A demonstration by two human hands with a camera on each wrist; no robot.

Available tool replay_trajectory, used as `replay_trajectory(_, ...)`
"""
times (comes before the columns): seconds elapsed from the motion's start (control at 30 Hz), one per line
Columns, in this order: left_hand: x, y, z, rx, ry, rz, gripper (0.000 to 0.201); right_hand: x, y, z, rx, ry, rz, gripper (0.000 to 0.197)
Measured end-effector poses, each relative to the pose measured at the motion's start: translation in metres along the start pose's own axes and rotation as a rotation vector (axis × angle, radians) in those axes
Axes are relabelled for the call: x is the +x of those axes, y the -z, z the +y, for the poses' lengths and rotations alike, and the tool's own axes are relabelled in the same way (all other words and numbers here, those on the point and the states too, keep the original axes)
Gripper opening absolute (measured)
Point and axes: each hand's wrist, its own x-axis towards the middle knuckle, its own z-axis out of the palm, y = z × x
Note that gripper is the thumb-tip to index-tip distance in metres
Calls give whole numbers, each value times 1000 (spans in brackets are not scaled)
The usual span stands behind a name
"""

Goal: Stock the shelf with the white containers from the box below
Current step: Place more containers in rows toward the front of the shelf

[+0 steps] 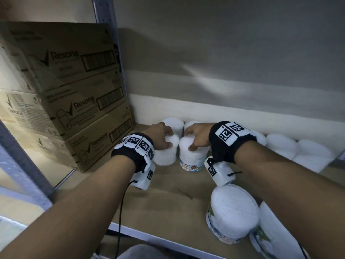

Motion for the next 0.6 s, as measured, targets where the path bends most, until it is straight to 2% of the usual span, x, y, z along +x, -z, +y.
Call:
replay_trajectory(0.17,-1,0,1,-3,0,-7,51,3,-8,2,-65,-70,40,69)
replay_trajectory(0.27,0,0,0,-2,-1,-13,51,5,-10,1,-80,-56,66,68)
replay_trajectory(0.6,2,-2,-1,4,-9,-13,51,8,-10,6,-156,-10,22,68)
